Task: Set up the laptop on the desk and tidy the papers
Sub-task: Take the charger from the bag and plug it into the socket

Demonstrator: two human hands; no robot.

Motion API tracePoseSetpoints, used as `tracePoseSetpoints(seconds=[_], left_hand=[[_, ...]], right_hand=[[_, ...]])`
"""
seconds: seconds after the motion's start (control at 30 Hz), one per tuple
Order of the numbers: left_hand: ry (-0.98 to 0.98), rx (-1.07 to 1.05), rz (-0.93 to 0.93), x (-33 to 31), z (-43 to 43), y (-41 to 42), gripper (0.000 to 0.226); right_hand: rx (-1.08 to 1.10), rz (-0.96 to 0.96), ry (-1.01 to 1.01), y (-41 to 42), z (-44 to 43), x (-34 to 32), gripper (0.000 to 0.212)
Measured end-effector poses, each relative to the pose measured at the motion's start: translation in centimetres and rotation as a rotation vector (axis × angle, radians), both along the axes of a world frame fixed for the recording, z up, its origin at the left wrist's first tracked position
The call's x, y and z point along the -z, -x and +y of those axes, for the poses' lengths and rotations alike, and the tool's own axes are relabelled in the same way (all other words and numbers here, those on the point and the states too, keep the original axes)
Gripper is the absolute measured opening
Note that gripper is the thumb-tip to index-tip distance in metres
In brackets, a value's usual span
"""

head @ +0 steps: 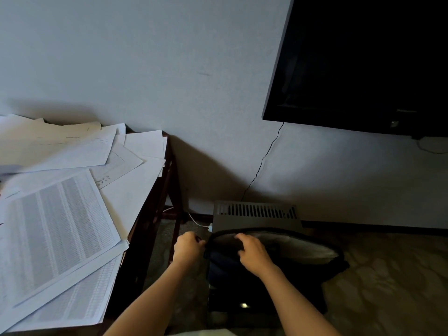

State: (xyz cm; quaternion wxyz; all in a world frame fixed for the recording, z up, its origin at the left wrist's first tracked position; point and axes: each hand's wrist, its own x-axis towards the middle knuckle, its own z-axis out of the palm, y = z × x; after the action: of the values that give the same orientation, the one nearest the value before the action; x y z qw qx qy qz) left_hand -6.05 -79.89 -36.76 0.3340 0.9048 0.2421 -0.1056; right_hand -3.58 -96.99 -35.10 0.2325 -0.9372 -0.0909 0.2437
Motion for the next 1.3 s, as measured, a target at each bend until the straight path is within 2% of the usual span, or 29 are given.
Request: tracePoseSetpoints(seconds=[0.07, 0.13, 0.2, 0.27, 0.37, 0.47, 0.7, 0.87, 1.0, 1.13, 1.3], left_hand=[[-0.057, 0.058, -0.120, -0.5, -0.7, 0.0, 0.021], [-0.087, 0.264, -0.209, -1.1, -1.3, -0.3, 0.025], [-0.141, 0.528, -0.125, -1.5, -2.1, -0.6, 0.024], [-0.226, 0.642, -0.021, -1.6, -2.8, -0.7, 0.028], [-0.247, 0.632, 0.052, -1.6, -2.8, -1.4, 0.046], [-0.195, 0.664, 0.122, -1.9, -2.2, -2.2, 0.058], [-0.092, 0.646, 0.170, -1.8, -1.8, -2.3, 0.058], [0.021, 0.635, 0.198, -2.0, -1.8, -2.7, 0.065], [0.085, 0.613, 0.223, -1.8, -1.5, -3.4, 0.069], [0.101, 0.613, 0.246, -1.6, -1.2, -4.2, 0.069], [0.086, 0.605, 0.241, -1.3, -1.3, -4.3, 0.071]], right_hand=[[-0.094, 0.027, 0.119, 0.0, -0.7, 0.1, 0.071], [-0.163, 0.048, 0.242, 0.0, -1.4, 0.2, 0.088], [-0.191, 0.077, 0.318, -0.2, -1.9, 0.7, 0.096], [-0.185, 0.103, 0.352, -0.5, -2.0, 1.1, 0.098], [-0.162, 0.145, 0.398, -1.2, -1.8, 1.4, 0.093], [-0.197, 0.116, 0.557, -2.0, -1.5, 1.6, 0.084], [-0.215, 0.278, 0.657, -2.2, -2.4, 2.3, 0.078], [-0.384, 0.180, 0.782, -2.8, -1.4, 2.9, 0.073], [-0.535, 0.194, 0.767, -3.7, -0.4, 4.7, 0.061], [-0.574, 0.224, 0.788, -4.8, 0.4, 5.8, 0.052], [-0.563, 0.151, 0.789, -4.6, 2.5, 6.4, 0.046]])
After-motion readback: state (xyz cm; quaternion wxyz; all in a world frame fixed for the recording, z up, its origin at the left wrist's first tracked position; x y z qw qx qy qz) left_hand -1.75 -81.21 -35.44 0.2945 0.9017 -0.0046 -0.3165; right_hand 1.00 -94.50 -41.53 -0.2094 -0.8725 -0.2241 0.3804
